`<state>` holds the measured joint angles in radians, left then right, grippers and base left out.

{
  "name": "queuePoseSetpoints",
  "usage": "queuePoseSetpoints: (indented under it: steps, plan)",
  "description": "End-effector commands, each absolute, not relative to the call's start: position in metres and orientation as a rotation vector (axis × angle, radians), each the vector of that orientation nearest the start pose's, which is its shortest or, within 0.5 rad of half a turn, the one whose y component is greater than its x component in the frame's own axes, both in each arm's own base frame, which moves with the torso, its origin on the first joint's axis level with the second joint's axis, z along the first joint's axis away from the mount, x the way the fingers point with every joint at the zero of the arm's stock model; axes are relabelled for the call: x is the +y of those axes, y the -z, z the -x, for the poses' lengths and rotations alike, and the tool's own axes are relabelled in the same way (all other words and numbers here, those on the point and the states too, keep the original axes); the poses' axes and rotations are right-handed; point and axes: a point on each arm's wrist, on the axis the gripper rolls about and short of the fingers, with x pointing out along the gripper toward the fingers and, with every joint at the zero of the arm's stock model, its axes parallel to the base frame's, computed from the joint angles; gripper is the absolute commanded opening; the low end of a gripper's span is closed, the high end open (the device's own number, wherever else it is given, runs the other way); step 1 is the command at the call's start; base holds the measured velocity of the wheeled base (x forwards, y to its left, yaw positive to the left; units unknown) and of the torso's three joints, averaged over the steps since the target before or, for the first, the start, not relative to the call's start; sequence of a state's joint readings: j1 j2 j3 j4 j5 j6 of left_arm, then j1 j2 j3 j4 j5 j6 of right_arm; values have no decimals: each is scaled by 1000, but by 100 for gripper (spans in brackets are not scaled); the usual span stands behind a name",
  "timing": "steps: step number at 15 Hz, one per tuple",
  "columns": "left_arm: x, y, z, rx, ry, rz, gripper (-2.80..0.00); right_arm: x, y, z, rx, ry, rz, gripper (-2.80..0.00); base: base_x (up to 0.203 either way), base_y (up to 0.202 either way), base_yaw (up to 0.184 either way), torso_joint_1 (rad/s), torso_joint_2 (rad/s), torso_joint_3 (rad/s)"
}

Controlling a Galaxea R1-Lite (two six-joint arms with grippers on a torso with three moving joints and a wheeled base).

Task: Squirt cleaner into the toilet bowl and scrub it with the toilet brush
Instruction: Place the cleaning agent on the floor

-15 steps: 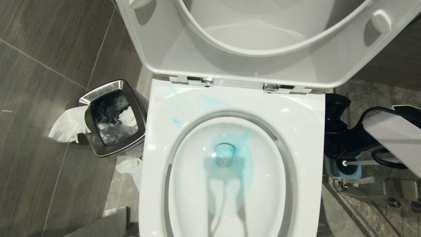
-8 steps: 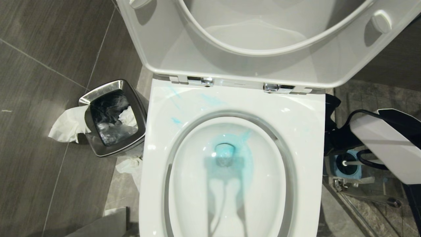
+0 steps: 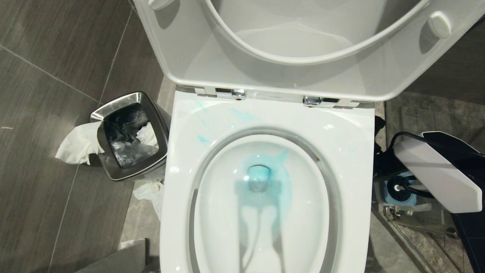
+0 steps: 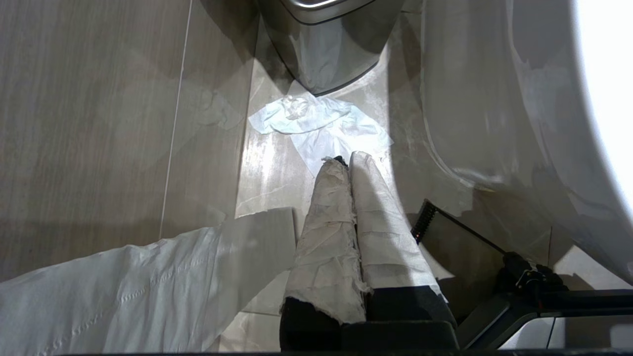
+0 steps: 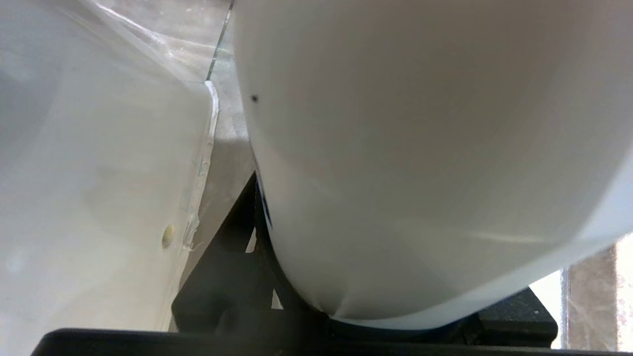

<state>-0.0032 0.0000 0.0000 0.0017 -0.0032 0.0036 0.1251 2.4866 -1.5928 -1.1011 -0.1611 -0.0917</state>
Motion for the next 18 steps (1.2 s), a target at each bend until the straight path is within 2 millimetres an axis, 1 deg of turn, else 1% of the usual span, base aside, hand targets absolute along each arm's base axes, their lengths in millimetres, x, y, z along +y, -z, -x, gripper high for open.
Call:
queuePoseSetpoints:
  steps: [1,15,16,18]
  plan:
    - [0,-75,23,4,8,-5,-280,61,-111,-504,-202,43,62,-280,0,0,0,0,0,0]
    - [0,-75,23,3,9,-12,-280,61,-113,-504,-215,42,62,-280,0,0,0,0,0,0]
    - [0,-75,23,3,9,-12,-280,60,-113,-504,-214,44,64,0,0,0,0,0,0,0]
    - [0,-75,23,3,9,-12,-280,60,-113,-504,-214,44,62,0,0,0,0,0,0,0]
